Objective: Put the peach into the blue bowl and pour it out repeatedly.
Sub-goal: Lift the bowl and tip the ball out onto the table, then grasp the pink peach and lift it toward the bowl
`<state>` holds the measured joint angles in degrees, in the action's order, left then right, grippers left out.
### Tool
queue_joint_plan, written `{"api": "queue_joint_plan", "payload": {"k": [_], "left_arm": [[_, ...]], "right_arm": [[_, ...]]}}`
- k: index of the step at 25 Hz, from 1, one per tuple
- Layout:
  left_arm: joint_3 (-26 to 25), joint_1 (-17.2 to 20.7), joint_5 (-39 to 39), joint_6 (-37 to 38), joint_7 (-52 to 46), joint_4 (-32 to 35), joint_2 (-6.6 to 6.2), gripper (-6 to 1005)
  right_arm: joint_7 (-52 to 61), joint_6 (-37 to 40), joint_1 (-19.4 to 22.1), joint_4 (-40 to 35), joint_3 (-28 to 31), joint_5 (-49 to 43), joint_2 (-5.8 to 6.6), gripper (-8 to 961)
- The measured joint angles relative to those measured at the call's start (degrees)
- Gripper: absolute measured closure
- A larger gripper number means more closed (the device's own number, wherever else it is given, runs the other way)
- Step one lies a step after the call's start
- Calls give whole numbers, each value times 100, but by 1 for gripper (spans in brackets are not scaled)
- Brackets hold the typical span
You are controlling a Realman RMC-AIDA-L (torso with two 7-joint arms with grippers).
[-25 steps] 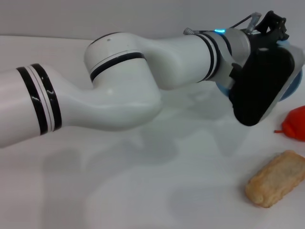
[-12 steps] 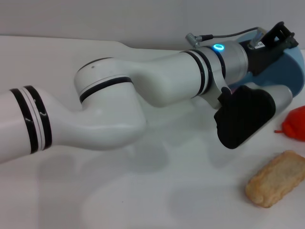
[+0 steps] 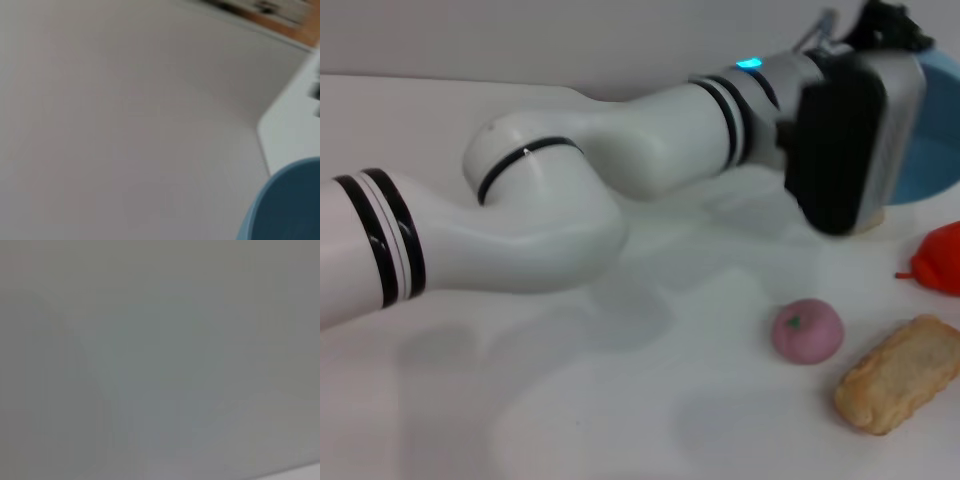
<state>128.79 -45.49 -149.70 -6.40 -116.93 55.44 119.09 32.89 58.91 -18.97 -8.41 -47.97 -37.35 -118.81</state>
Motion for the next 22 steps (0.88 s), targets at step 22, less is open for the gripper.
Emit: {"api": "queue_joint_plan", "payload": {"k": [22], "left_arm": [[-2664,210,3028,1902,-2846,-1131,-73,1001]], "right_arm": [[9015,1746,-510,-3323,-351,-7901,230,470]]}}
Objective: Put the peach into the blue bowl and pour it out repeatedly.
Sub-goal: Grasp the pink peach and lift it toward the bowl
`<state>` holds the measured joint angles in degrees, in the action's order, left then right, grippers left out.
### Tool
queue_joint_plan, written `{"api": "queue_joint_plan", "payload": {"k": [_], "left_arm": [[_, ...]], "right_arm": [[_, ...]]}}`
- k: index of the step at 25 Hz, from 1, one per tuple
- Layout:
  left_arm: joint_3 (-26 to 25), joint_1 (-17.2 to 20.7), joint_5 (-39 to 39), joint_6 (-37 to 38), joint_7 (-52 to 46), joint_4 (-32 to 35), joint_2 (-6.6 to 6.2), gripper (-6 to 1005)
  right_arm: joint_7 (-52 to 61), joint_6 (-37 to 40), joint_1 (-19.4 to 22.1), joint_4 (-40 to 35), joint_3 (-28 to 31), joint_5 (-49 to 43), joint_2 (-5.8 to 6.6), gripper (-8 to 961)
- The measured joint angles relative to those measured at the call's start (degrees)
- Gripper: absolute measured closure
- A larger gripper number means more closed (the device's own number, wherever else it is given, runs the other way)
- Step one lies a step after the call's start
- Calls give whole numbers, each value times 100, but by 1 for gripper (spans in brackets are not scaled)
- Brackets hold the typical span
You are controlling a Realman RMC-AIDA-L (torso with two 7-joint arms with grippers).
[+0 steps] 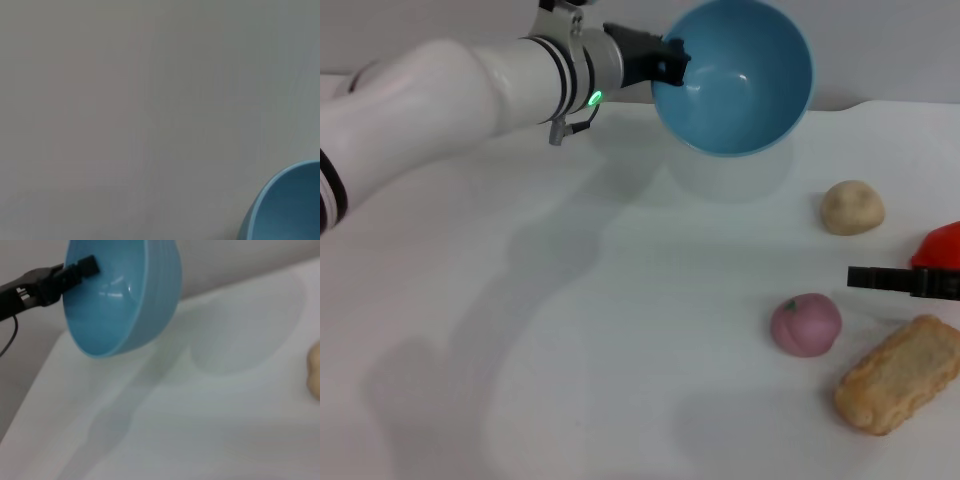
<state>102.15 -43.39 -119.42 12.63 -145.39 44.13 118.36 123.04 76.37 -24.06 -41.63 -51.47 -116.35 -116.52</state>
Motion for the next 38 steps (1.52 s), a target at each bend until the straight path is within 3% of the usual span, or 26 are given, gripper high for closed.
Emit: {"api": "queue_joint_plan", "payload": {"k": [4,12,18,25,31,38], "left_arm": [[-236,10,8,545,-306,95,0,1000],[5,14,17,481,-324,98,29,1000],[78,4,20,407,-327,82,29,1001],[86,31,24,369,-331,79,29,1001],[86,46,24,363,-310,81,20,1001],[85,60,24,363,-286,9,0,1000]], "right_arm": [[450,246,-254,107,96,-542,109,471],[679,-182,-703,728,70,-1148,37,472],[555,-676,-871,919,56,-1189,-161,507],[489,-919,-1143,1334,-40,-1219,-167,547],[324,-872,-1143,1191,-83,-1175,-179,582],[167,-511,-1105,742,-59,-1064,-191,838]]}}
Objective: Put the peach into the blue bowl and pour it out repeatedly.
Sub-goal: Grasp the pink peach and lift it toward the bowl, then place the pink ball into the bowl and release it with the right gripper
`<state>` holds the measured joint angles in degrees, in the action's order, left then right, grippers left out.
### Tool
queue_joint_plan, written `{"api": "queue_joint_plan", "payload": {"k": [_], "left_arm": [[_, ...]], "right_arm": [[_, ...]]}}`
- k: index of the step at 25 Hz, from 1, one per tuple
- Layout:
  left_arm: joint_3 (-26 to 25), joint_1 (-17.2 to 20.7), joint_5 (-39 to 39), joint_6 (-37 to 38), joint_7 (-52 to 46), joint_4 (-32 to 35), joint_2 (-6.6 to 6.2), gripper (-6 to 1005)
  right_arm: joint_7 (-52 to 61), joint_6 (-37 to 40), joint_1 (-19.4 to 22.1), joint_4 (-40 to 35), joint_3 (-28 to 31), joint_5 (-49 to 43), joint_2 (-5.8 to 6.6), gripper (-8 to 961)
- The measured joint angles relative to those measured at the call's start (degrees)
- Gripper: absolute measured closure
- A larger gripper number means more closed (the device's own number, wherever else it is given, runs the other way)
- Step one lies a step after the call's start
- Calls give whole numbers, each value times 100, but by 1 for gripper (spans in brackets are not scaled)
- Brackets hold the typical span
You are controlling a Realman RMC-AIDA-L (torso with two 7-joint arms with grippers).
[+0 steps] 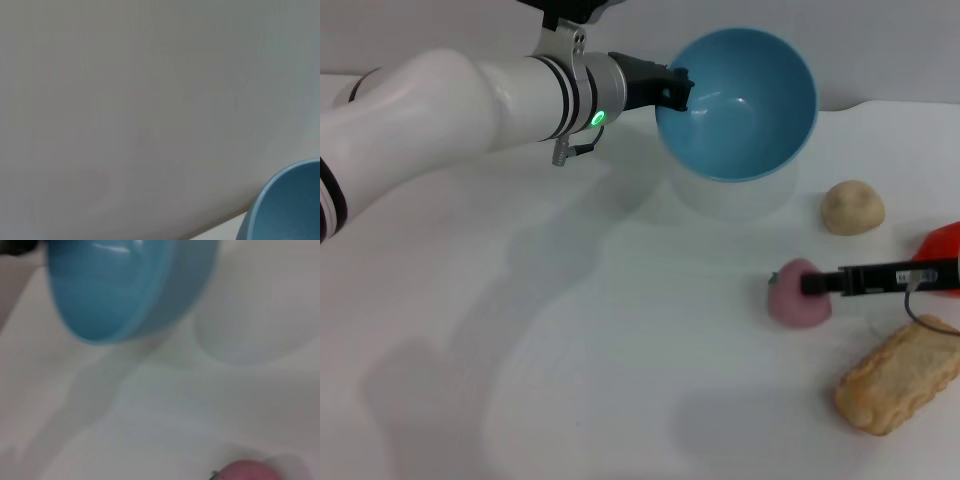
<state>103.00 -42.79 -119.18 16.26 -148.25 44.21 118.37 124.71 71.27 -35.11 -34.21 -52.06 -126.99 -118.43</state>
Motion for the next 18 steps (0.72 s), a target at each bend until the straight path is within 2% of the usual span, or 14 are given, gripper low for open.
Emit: {"api": "queue_joint_plan", "payload": {"k": [4,11,18], "left_arm": [[0,14,-17,-12,10,-94,3,1000],[-25,-15,0,426,-132,-127,4,1000],[180,-16,5,811,-564,-60,32,1001]], "right_arm": [[-302,529,59,-500,26,453,24,912],[-344,1092,164,-2176,39,669,10,909],[-362,937,-40,-2362,-17,974,19,906]]}}
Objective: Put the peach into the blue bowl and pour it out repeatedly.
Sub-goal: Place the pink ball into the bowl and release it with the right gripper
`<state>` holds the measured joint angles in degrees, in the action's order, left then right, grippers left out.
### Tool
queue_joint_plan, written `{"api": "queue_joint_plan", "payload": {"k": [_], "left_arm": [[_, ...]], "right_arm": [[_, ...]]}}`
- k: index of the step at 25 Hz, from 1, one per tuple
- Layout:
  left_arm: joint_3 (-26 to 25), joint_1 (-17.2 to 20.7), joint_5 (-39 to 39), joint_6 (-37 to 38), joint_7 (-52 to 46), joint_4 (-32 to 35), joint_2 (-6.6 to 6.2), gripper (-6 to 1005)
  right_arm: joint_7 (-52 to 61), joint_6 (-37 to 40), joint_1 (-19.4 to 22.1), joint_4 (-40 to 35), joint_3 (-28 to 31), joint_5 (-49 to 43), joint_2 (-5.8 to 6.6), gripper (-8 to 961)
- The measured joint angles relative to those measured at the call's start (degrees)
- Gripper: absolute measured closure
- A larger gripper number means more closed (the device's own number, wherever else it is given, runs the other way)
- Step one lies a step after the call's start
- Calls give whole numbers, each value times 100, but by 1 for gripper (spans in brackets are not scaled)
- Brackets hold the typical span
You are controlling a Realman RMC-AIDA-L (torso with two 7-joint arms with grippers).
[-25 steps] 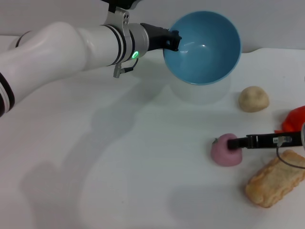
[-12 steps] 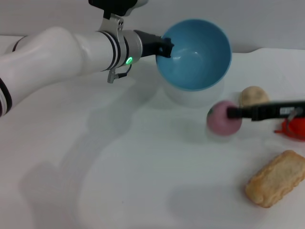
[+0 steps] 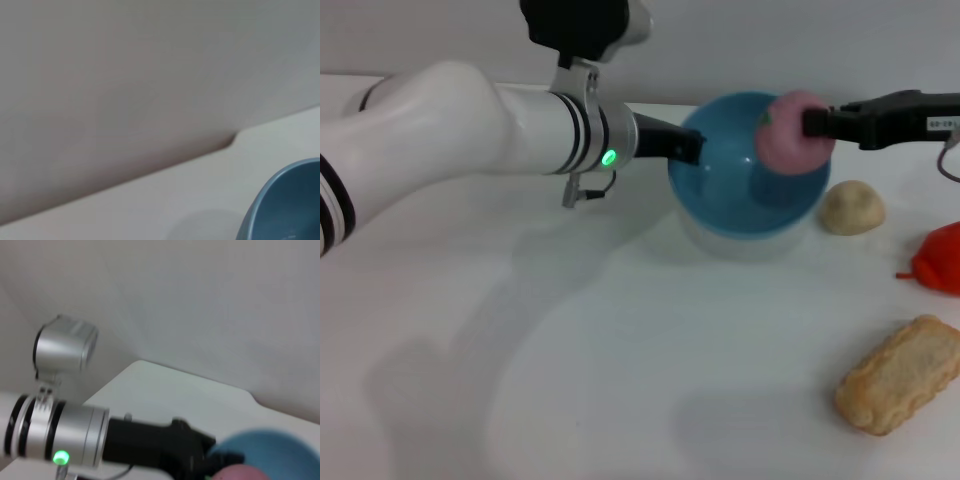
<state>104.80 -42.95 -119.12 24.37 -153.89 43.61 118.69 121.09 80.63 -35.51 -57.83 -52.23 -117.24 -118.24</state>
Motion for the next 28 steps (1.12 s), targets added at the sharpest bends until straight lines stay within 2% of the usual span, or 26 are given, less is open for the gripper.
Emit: {"api": "queue_joint_plan", "payload": {"k": [4,10,19,22,24,28], "left_arm": [[355,-22,132,6,-72,20,7,1001],[588,-33,401,-78,-77,50,14,1001],[646,-37,419,-189,-79,27,5,1000],[647,-36,418,-198,-47,12,-5,1001],[647,-34,406,-198,-29,5,-11,1001],[647,1,383,-203,-20,3,-13,1001]], "right_arm": [[-18,-412,-67,222,-121,-9,-12,904],[-493,-910,-97,783,-215,119,-28,901],[-829,-998,-38,954,-138,256,-34,595],[-1409,-1285,173,916,-30,647,-32,506],[-2270,-1544,452,901,42,1246,-48,447],[-4041,-1878,1182,836,70,2669,-58,425]]}}
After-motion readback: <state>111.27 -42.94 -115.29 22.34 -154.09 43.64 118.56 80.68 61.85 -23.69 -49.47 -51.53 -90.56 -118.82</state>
